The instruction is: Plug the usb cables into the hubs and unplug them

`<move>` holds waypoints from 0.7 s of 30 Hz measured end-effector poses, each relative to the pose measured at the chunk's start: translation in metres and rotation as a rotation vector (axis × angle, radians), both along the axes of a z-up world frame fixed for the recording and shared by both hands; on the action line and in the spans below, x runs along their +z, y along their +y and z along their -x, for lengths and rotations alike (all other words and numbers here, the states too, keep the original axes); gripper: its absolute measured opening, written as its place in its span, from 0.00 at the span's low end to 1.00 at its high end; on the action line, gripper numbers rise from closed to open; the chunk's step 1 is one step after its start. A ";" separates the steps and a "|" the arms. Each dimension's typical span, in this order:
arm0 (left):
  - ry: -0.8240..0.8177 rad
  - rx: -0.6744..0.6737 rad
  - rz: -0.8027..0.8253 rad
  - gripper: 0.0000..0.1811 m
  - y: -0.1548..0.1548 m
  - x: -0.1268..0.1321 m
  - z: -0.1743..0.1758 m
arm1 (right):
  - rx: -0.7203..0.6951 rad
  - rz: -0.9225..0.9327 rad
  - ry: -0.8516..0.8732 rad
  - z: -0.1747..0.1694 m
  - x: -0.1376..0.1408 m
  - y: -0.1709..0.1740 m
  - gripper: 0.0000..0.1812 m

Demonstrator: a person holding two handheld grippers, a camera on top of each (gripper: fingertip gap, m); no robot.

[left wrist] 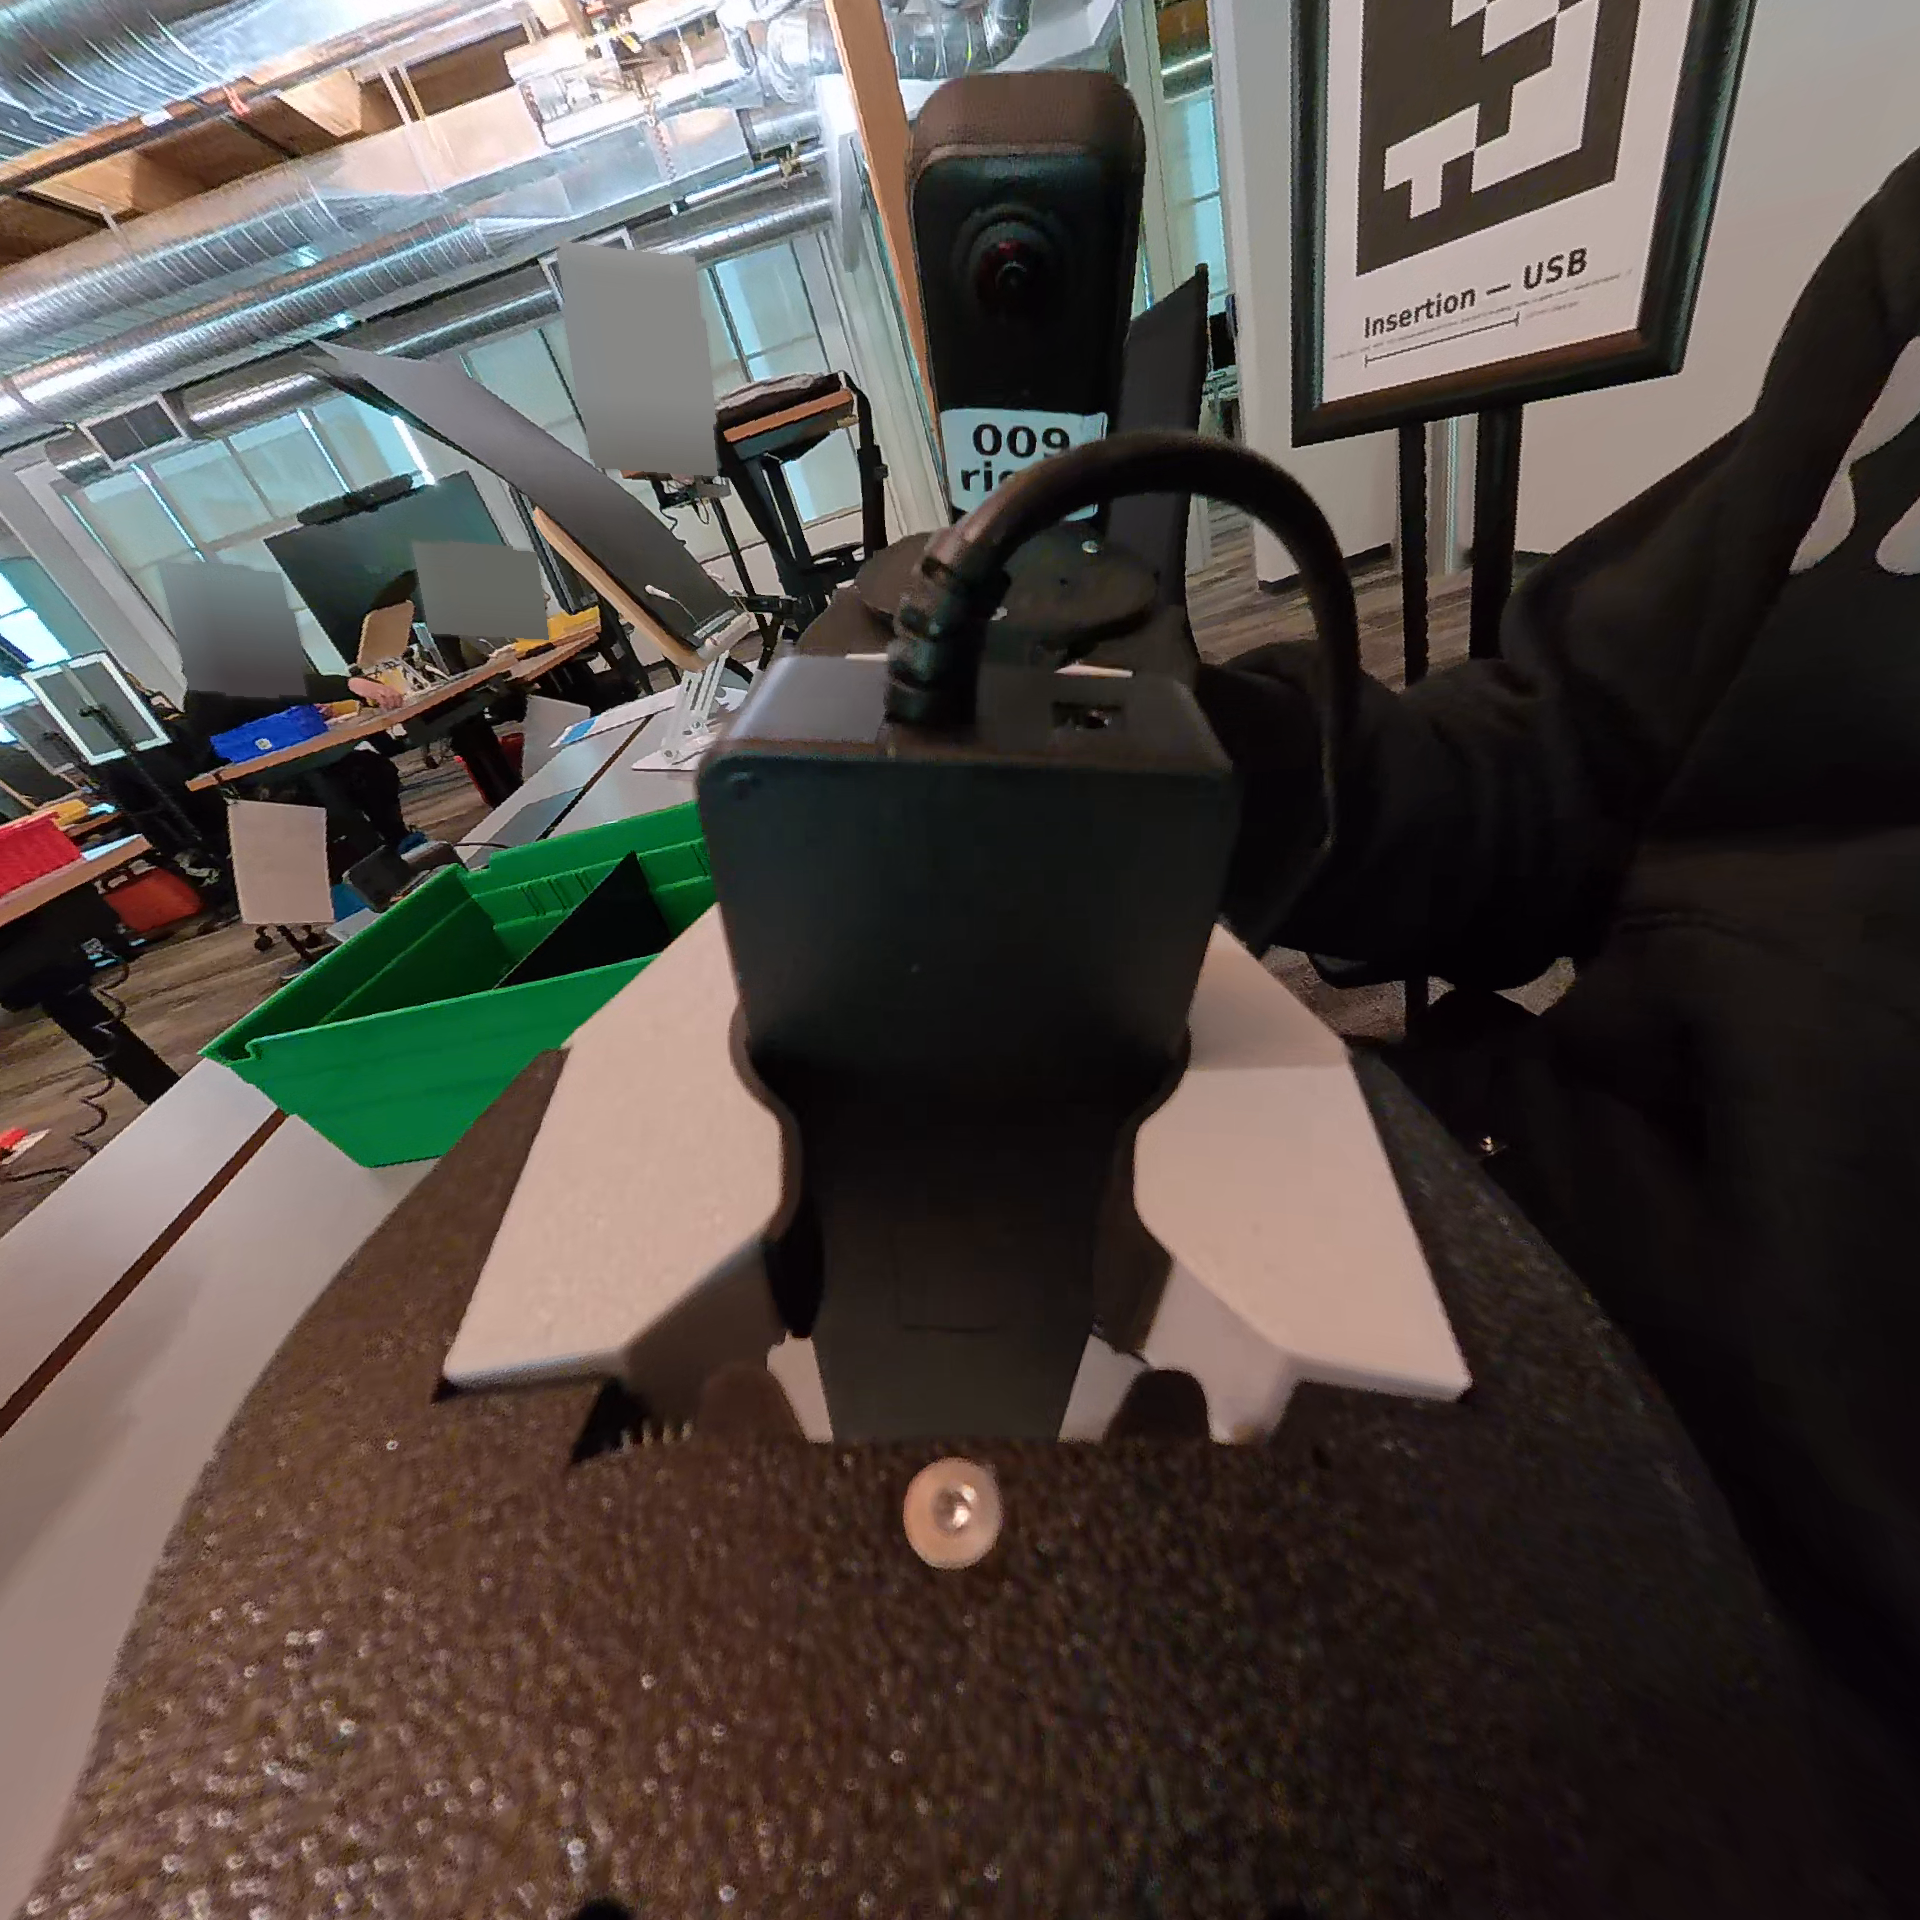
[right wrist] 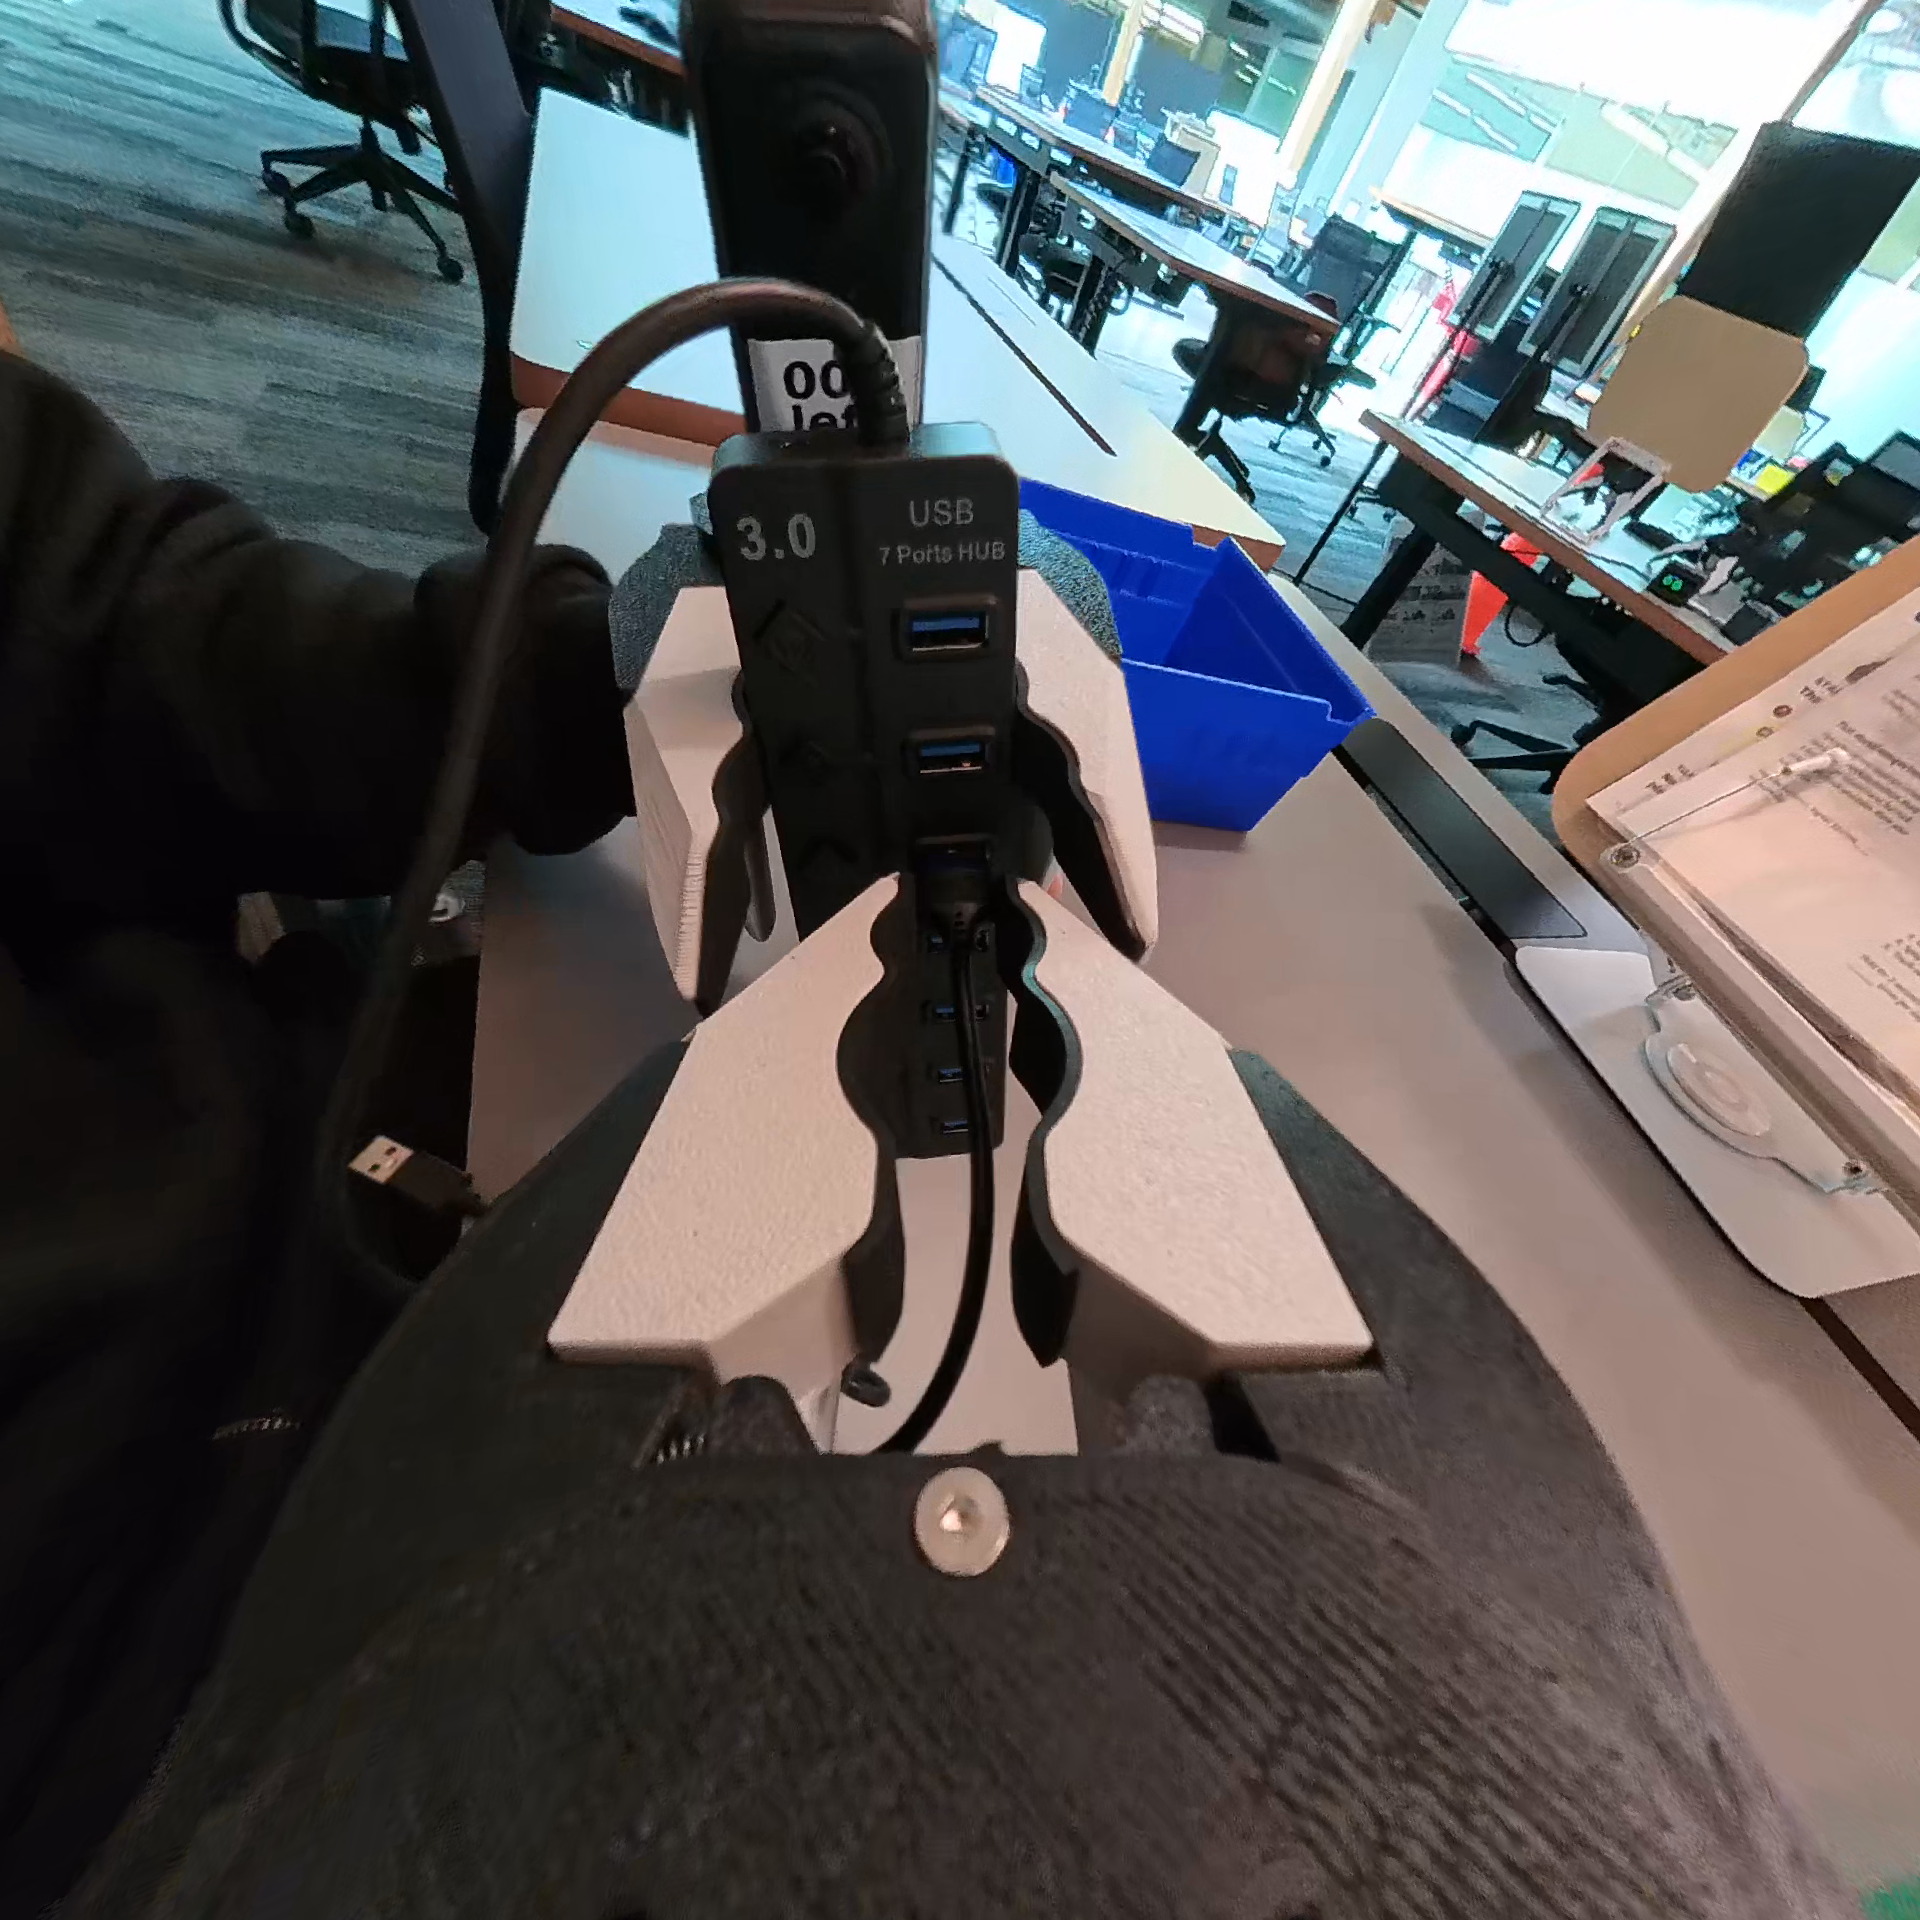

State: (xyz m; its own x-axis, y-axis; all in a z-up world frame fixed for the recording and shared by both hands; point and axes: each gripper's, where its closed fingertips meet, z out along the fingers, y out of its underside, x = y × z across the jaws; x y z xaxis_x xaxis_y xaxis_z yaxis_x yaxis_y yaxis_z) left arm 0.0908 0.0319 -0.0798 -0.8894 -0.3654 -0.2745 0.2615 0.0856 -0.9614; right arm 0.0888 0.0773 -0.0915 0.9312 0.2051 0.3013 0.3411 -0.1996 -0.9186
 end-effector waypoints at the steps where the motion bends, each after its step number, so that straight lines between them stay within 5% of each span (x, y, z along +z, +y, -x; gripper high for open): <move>1: 0.003 -0.003 -0.002 0.35 0.000 -0.001 0.000 | -0.007 0.009 -0.001 -0.001 -0.001 0.000 0.08; 6: -0.005 0.057 -0.017 0.34 0.005 -0.002 -0.007 | 0.001 0.006 0.030 -0.004 0.001 -0.006 0.08; 8: 0.009 0.216 0.074 0.34 0.063 0.008 -0.024 | -0.217 -0.099 0.009 -0.057 0.029 -0.040 0.07; 10: -0.005 0.212 0.250 0.34 0.105 0.041 -0.011 | -0.280 -0.323 0.104 -0.091 0.074 -0.097 0.07; 11: -0.061 0.247 0.244 0.34 0.111 0.052 -0.007 | -0.288 -0.321 0.102 -0.100 0.075 -0.115 0.07; 17: -0.103 0.314 0.114 0.34 0.102 0.054 -0.009 | -0.768 -0.367 -0.219 -0.178 0.094 -0.190 0.07; 21: -0.086 0.293 0.129 0.34 0.098 0.050 -0.011 | -0.907 -0.306 -0.417 -0.231 0.075 -0.219 0.07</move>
State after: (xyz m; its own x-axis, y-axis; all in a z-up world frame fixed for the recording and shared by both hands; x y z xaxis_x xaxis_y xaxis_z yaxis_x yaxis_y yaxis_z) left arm 0.1014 0.1300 -0.0301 -0.7170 -0.6390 -0.2786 0.3244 0.0479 -0.9447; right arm 0.3194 -0.1414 -0.0164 0.5079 -0.6586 0.5552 0.4809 -0.3179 -0.8171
